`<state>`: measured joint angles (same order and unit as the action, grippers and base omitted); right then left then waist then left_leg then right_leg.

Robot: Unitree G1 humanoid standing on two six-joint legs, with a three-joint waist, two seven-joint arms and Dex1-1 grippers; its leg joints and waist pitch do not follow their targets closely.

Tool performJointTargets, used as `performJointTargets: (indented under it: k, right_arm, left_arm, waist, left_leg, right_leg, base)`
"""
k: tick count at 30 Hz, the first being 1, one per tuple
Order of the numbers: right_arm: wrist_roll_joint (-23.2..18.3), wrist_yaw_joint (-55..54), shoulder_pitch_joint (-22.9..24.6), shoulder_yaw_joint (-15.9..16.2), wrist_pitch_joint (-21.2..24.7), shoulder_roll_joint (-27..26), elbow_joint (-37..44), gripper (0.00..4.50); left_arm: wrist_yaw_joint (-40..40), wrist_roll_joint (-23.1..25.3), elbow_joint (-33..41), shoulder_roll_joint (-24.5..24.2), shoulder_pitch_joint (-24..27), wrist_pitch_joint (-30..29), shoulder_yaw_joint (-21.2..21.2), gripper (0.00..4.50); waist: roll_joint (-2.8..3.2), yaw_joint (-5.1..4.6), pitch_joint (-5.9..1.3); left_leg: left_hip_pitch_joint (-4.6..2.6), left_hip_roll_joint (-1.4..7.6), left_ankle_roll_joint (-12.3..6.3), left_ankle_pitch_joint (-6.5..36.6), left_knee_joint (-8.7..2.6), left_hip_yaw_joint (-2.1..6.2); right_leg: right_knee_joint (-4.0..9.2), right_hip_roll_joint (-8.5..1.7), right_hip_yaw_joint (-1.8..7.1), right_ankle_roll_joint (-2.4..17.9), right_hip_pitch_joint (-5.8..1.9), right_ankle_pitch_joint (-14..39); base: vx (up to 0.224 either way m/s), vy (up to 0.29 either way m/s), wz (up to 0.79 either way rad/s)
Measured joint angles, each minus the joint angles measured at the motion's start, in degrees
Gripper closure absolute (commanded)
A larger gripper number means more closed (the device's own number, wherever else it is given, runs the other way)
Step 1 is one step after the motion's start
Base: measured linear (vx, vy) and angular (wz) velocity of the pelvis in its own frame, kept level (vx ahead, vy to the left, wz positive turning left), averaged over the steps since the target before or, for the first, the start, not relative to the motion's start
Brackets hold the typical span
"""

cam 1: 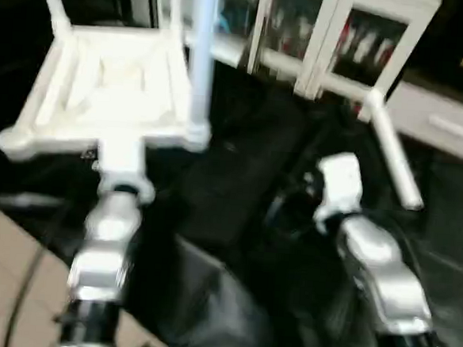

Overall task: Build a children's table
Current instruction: Move to table

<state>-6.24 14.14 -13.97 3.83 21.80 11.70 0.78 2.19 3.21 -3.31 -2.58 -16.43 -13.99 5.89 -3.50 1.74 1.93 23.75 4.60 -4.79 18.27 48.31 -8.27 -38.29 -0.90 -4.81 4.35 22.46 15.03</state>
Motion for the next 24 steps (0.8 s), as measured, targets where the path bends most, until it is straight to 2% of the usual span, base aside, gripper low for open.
performJointTargets:
  k: [1, 2, 3, 4, 5, 6, 7, 8, 9, 10, 11, 13, 14, 16, 17, 19, 21, 24]
  right_arm:
    - [-0.11, 0.19, 0.07, -0.10, 0.00, -0.05, 0.16, 0.64]
    - [-0.33, 0.35, 0.19, -0.31, 0.00, -0.57, 0.25, 0.64]
    - [-0.43, 0.56, 0.51, -0.16, 0.02, -0.96, 0.25, 0.64]
    - [-0.95, 0.95, 0.59, 0.04, 0.05, -1.78, 0.51, 0.64]
    - [-1.54, 1.11, 0.53, -0.04, 0.05, -2.27, 1.07, 0.64]
    - [-2.16, 1.17, 0.56, -0.20, 0.06, -2.57, 1.31, 0.64]
    - [-2.49, 1.18, 0.51, -0.49, 0.05, -2.59, 1.63, 0.64]
    - [-2.90, 1.07, 0.36, -1.26, 0.13, -2.56, 1.44, 0.64]
    - [-3.02, 0.88, 0.80, -1.63, 0.31, -2.43, 1.26, 0.64]
    - [-3.20, 0.72, 1.13, -2.25, 0.49, -2.14, 1.24, 0.64]
    - [-3.24, 0.56, 1.04, -2.93, 0.58, -2.06, 1.23, 0.64]
    - [-3.34, 0.23, 0.95, -3.50, 0.58, -2.28, 1.28, 0.64]
    - [-3.35, 0.03, 0.94, -3.51, 0.59, -2.60, 1.28, 0.64]
    - [-3.39, -0.72, 0.91, -3.68, 0.61, -3.46, 1.28, 0.64]
    - [-3.47, -1.49, 0.74, -4.11, 0.61, -4.10, 1.08, 0.36]
    - [-3.99, -2.68, -0.19, -5.48, 0.52, -4.28, -0.02, 0.29]
    - [-4.17, -3.99, -2.95, -7.52, 0.10, -3.75, -3.30, 0.16]
    - [-4.15, -4.58, -6.55, -8.93, -1.78, -2.47, -7.37, 0.06]
  left_arm:
    - [0.03, -0.01, 0.06, -0.11, 0.00, 0.08, 0.02, 3.13]
    - [0.08, -0.06, 0.02, -0.32, 0.06, -0.02, 0.13, 3.13]
    - [0.13, -0.09, -0.17, -0.38, 0.44, -0.20, 0.44, 3.13]
    - [0.25, -0.13, -0.30, -0.77, 0.78, -0.71, 0.98, 3.13]
    - [0.26, -0.12, -0.20, -1.52, 0.65, -0.78, 1.25, 3.13]
    - [0.05, -0.26, -0.21, -2.07, 0.71, -0.91, 1.39, 3.13]
    - [-0.19, -0.39, -0.07, -2.37, 0.51, -0.91, 1.56, 3.13]
    - [-0.66, -0.72, -0.08, -2.48, 0.57, -1.02, 1.61, 3.13]
    - [-1.21, -0.84, -0.17, -2.16, 0.98, -1.19, 1.20, 3.13]
    - [-2.52, -0.78, -0.22, -2.55, 1.16, -1.38, 0.05, 3.13]
    - [-4.37, -0.60, -0.19, -3.40, 1.21, -1.50, -1.76, 3.13]
    - [-6.77, 0.00, 0.03, -5.40, 1.37, -1.96, -3.56, 3.13]
    - [-8.13, 0.30, 0.44, -6.34, 1.94, -2.05, -4.09, 3.13]
    - [-10.94, 0.52, 1.46, -8.48, 3.37, -2.73, -5.69, 3.13]
    - [-12.62, 0.52, 1.68, -9.68, 4.18, -3.27, -6.42, 3.10]
    - [-14.38, 0.48, 1.72, -10.98, 4.86, -3.53, -6.84, 3.10]
    - [-15.12, 0.35, 1.73, -11.97, 4.66, -3.52, -6.37, 3.10]
    - [-15.77, -0.12, 1.89, -12.73, 4.09, -3.50, -5.53, 3.10]
  waist:
    - [1.29, -0.18, 0.03]
    - [2.71, -0.24, 0.38]
    - [3.11, -0.37, 0.59]
    - [3.24, -1.09, 0.49]
    - [2.74, -1.43, 0.19]
    - [2.32, -1.44, -0.06]
    - [1.26, -1.22, -0.66]
    - [0.97, -0.65, -0.56]
    - [0.92, -0.36, -0.51]
    - [0.85, -0.15, -0.45]
    - [1.02, 0.01, -0.37]
    - [1.30, -0.02, -0.34]
    - [1.67, -0.13, -0.16]
    - [2.17, -0.23, 0.16]
    - [2.47, -0.21, 0.36]
    - [2.76, -0.22, 0.55]
    - [3.06, -0.14, 0.73]
    - [3.40, -0.07, 0.92]
  left_leg:
    - [-1.42, -0.74, -0.48, 0.48, -2.40, -0.21]
    - [-3.19, -0.18, 1.25, 3.05, -5.73, 0.73]
    - [-3.26, 1.12, 1.62, 2.45, -6.54, 0.90]
    - [-3.05, 2.05, 2.34, 1.15, -7.66, 1.37]
    - [-2.38, 2.38, 2.92, 0.20, -8.02, 1.27]
    - [-1.83, 2.39, 3.16, -0.23, -8.02, 1.27]
    - [-0.81, 1.92, 3.73, -0.62, -7.59, 0.94]
    - [0.25, 2.23, 3.88, -0.80, -7.05, 1.46]
    - [0.39, 2.25, 3.41, -1.51, -8.06, 2.14]
    - [-0.03, 2.43, 4.23, -2.52, -9.54, 2.17]
    - [-0.69, 3.00, 6.13, -3.75, -11.03, 2.16]
    - [-1.40, 3.80, 8.24, -4.85, -12.27, 2.08]
    - [-1.72, 4.34, 9.24, -5.32, -12.74, 1.98]
    - [-1.94, 4.91, 9.52, -5.47, -12.87, 1.82]
    - [-1.95, 5.06, 9.55, -5.49, -12.87, 1.70]
    - [-1.92, 5.24, 9.55, -5.50, -12.87, 1.55]
    - [-1.93, 5.30, 9.55, -5.52, -12.86, 1.34]
    - [-1.84, 5.32, 9.48, -5.92, -12.82, 1.03]
  right_leg:
    - [1.33, 1.65, -1.63, 0.30, -0.33, -0.56]
    - [3.83, 3.65, -4.16, 0.88, -1.20, -2.08]
    - [4.90, 3.97, -5.31, 0.28, -1.72, -2.51]
    - [1.62, 3.06, -4.51, -5.37, -0.67, 0.42]
    - [-6.16, 0.33, -1.78, -6.87, 1.92, 1.24]
    - [-6.46, -1.92, 1.01, -6.65, 2.31, 0.75]
    - [-1.92, -4.35, 3.82, -6.63, 1.77, -0.35]
    - [-1.16, -5.48, 4.32, -8.94, 2.25, -0.36]
    - [-1.11, -5.17, 4.11, -8.35, 2.41, -0.62]
    - [-0.72, -4.80, 3.96, -7.88, 2.55, -0.93]
    - [-0.13, -4.15, 3.87, -7.35, 2.49, -1.48]
    - [0.57, -3.24, 3.72, -6.56, 2.17, -2.30]
    - [1.13, -2.63, 3.67, -5.84, 1.83, -2.48]
    - [1.59, -2.33, 3.44, -5.43, 1.53, -2.75]
    - [1.61, -2.33, 3.39, -5.41, 1.53, -2.76]
    - [1.75, -2.36, 3.42, -5.25, 1.54, -2.86]
    - [2.19, -2.37, 3.51, -4.93, 1.47, -3.62]
    - [2.39, -2.42, 3.71, -4.83, 1.45, -4.28]
  base:
    - [-0.107, -0.268, 0.00]
    - [-0.107, -0.268, 0.00]
    - [-0.108, -0.250, -0.08]
    - [-0.078, -0.228, -0.02]
    - [-0.078, -0.228, -0.02]
    - [-0.087, -0.212, 0.09]
    - [-0.093, -0.259, -0.09]
    - [-0.093, -0.259, -0.09]
    - [-0.089, -0.284, -0.08]
    - [-0.106, -0.244, -0.08]
    - [-0.106, -0.244, -0.08]
    - [-0.098, -0.152, -0.14]
    - [-0.097, -0.124, -0.13]
    - [-0.092, -0.054, -0.06]
    - [-0.088, -0.035, -0.03]
    - [-0.063, -0.010, 0.03]
    - [-0.026, -0.001, 0.03]
    - [-0.035, 0.013, 0.00]
